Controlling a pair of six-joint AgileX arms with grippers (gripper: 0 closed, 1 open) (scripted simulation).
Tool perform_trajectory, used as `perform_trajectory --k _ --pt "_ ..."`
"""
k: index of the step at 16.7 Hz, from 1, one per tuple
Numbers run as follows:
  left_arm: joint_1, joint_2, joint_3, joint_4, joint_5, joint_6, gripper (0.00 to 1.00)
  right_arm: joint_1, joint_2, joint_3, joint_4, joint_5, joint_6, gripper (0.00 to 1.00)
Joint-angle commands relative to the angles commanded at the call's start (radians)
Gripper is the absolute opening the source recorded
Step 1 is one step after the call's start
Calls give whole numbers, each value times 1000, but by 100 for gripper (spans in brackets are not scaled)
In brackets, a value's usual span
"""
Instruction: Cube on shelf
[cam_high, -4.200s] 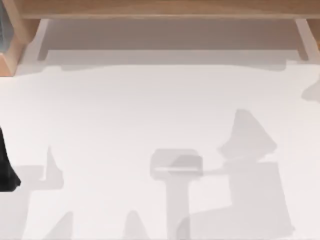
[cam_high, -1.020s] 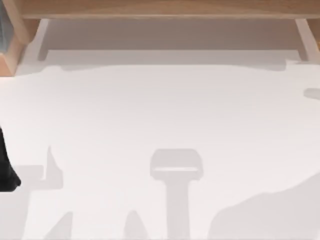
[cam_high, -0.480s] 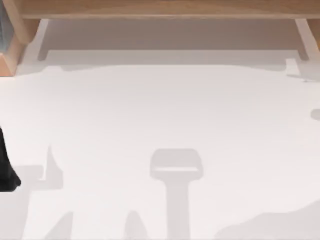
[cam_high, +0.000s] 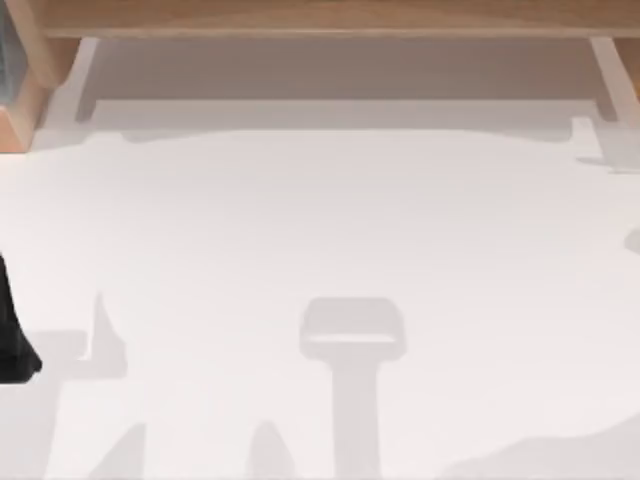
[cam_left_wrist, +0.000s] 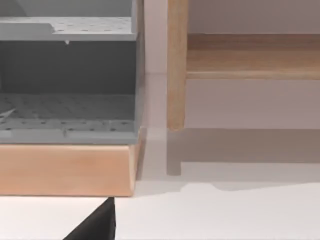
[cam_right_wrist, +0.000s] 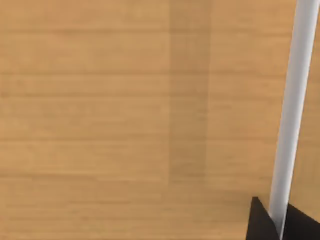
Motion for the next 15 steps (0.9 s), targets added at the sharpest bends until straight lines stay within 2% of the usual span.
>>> perform_trajectory --k 7,15 --pt "0 0 0 0 0 0 100 -71 -76 -213 114 -62 1 0" --pt "0 0 0 0 0 0 100 -102 -102 -265 158 -97 1 0"
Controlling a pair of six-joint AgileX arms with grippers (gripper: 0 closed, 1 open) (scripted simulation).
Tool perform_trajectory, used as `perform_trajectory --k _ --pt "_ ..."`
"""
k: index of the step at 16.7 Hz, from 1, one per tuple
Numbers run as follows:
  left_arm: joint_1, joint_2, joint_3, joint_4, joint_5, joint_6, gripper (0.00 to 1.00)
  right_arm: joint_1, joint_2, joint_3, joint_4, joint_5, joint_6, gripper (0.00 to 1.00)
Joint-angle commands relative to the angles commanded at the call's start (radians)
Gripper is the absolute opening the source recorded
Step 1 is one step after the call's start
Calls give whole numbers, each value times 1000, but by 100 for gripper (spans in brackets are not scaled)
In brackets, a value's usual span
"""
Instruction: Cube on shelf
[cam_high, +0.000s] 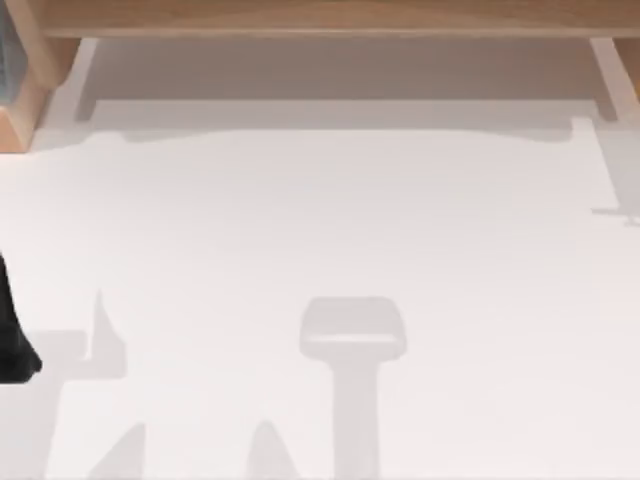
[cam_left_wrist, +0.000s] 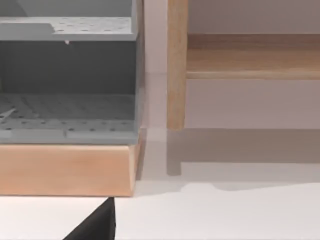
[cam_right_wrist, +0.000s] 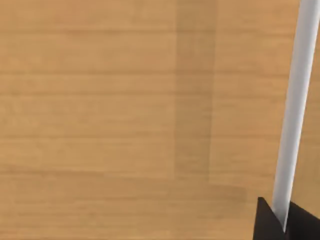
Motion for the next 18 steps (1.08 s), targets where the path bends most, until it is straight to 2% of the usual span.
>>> perform_trajectory --k 5,10,18 --pt "0 0 0 0 0 0 100 -87 -57 -163 103 -92 0 0" --pt "0 0 0 0 0 0 100 -96 -61 -176 113 -102 1 0" --pt "0 0 0 0 0 0 100 -96 -61 -176 113 -102 1 60"
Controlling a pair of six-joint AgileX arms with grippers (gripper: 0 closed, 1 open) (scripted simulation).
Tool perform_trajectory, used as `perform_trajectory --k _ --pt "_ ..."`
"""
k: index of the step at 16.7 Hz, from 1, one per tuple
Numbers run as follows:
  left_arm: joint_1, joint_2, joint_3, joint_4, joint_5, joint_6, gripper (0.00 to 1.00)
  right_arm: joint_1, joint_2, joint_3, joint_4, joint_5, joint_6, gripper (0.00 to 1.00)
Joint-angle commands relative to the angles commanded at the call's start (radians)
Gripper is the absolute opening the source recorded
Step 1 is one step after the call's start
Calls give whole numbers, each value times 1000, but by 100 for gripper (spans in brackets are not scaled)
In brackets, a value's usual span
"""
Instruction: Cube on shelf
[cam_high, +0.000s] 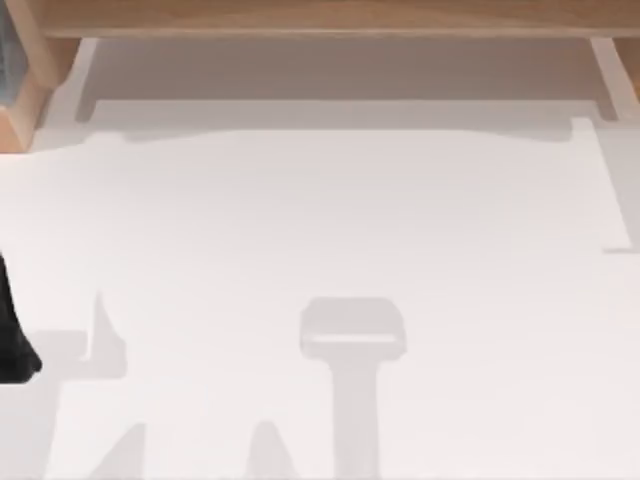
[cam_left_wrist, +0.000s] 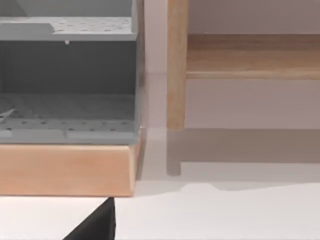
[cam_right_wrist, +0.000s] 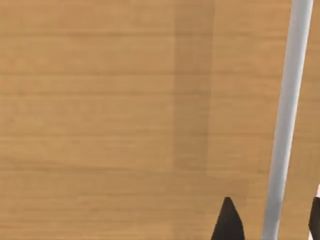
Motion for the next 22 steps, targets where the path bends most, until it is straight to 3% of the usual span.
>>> perform_trajectory --k 5,6,22 --pt "0 0 0 0 0 0 100 0 0 0 0 0 0 98" --pt "0 0 0 0 0 0 100 0 0 0 0 0 0 100" --pt "0 0 0 0 0 0 100 -47 -18 -61 44 -49 0 100"
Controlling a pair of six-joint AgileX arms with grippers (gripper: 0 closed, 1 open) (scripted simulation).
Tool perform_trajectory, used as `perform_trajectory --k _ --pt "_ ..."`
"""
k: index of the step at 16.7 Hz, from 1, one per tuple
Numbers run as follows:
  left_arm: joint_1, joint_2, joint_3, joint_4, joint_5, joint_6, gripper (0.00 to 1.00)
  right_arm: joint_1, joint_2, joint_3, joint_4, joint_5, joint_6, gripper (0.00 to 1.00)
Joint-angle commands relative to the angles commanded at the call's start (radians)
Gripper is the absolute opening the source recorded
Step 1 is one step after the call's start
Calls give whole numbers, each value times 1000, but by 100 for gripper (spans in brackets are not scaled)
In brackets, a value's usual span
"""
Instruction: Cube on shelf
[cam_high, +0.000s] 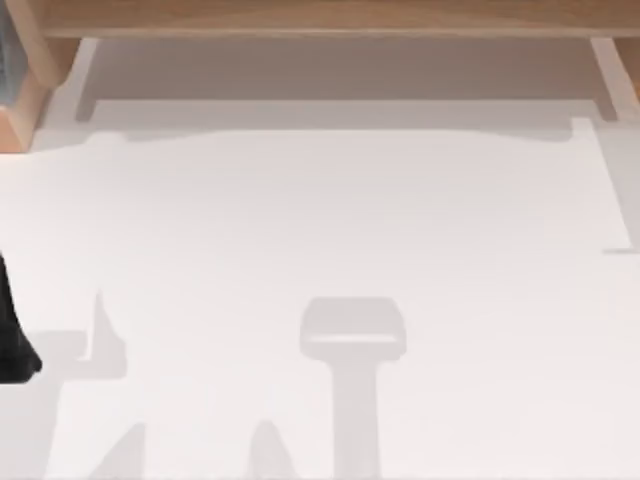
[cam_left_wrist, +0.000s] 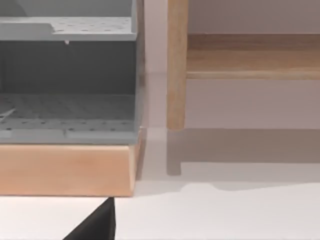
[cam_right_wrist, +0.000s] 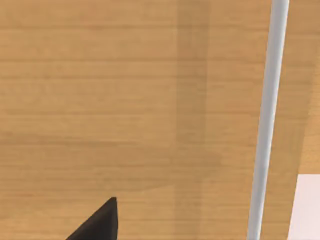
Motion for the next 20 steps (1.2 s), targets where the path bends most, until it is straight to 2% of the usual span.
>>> perform_trajectory --k 5,9,15,20 --pt "0 0 0 0 0 0 100 -33 8 55 -59 37 6 100" --pt "0 0 0 0 0 0 100 -127 27 244 -284 150 42 100" --pt "0 0 0 0 0 0 100 -184 89 713 -882 351 170 100" --pt "0 0 0 0 0 0 100 -91 155 1173 -1500 480 344 100"
